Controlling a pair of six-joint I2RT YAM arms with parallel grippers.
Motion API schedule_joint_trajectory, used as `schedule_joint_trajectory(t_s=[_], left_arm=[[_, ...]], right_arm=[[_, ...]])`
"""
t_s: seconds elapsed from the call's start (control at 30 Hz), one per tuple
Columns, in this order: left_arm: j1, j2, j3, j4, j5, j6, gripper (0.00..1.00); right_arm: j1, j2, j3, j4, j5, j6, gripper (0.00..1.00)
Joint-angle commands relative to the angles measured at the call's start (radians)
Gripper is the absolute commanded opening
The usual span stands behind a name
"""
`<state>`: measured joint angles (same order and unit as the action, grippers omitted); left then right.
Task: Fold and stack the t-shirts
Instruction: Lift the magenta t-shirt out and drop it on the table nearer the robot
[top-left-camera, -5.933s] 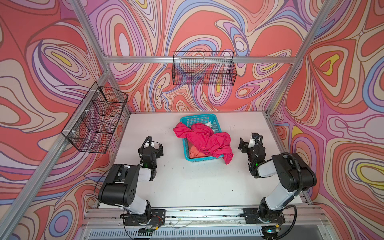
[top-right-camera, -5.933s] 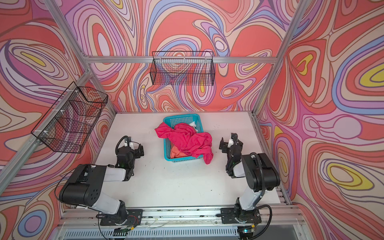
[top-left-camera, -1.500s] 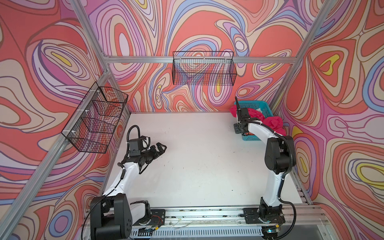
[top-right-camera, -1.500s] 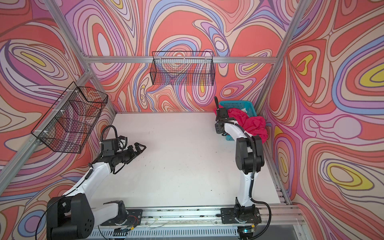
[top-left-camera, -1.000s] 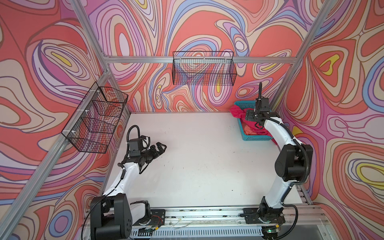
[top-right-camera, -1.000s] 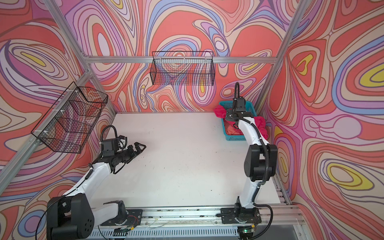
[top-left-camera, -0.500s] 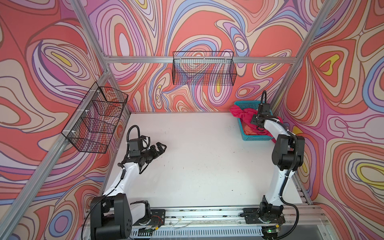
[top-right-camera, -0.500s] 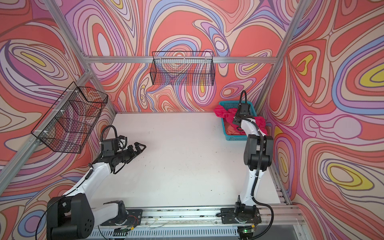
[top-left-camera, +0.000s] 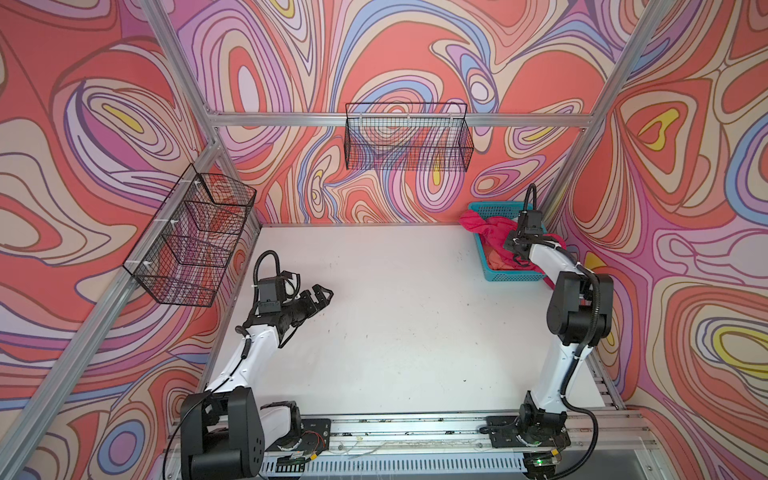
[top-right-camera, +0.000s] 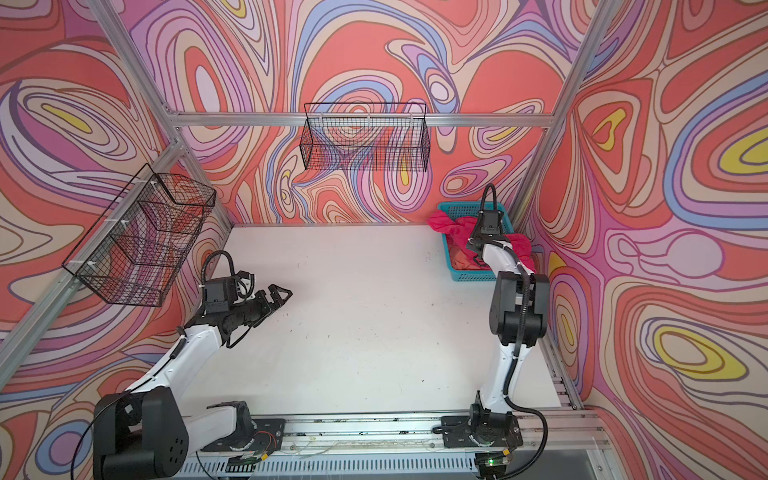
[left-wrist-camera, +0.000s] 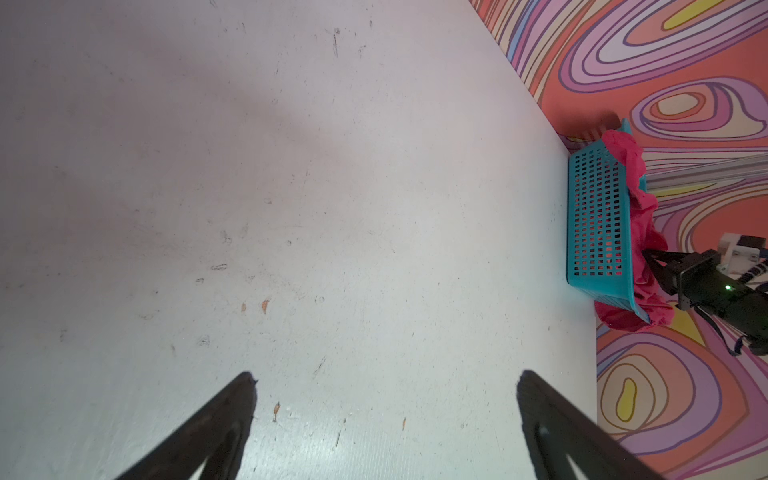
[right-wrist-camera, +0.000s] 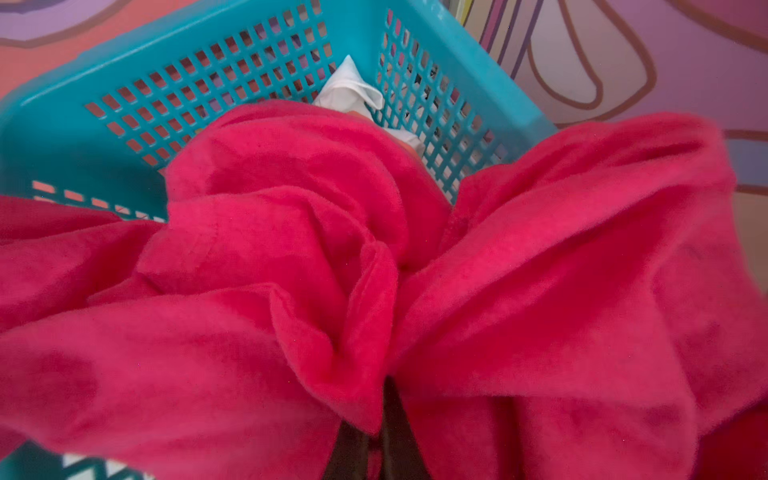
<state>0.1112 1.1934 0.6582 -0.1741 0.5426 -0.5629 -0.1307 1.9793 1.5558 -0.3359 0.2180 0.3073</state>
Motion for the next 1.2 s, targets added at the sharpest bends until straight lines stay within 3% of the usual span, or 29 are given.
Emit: schedule_joint_trajectory(t_s=[0.0, 0.33, 0.63, 0.87, 1.17], left_arm=[[0.002, -0.003, -0.007, 0.022, 0.009, -0.013, 1.0], [0.002, -0.005, -0.009, 0.031, 0.016, -0.019, 1.0], [0.002, -0.012, -0.012, 0.035, 0.019, -0.024, 1.0], [0.002, -0.014, -0.013, 0.047, 0.021, -0.03, 1.0], [0.002, -0.03, -0.02, 0.044, 0.014, -0.033, 1.0]], right_arm=[[-0.003, -0.14, -0.052, 0.068, -0.045, 0.034, 0.0], [0.025, -0.388, -0.105, 0.113, -0.117, 0.046, 0.0], [0.086, -0.536, 0.009, 0.134, -0.225, 0.022, 0.0], [0.241, -0.564, 0.184, 0.162, -0.296, -0.061, 0.0], [0.372, -0.52, 0.384, 0.248, -0.489, -0.029, 0.0]])
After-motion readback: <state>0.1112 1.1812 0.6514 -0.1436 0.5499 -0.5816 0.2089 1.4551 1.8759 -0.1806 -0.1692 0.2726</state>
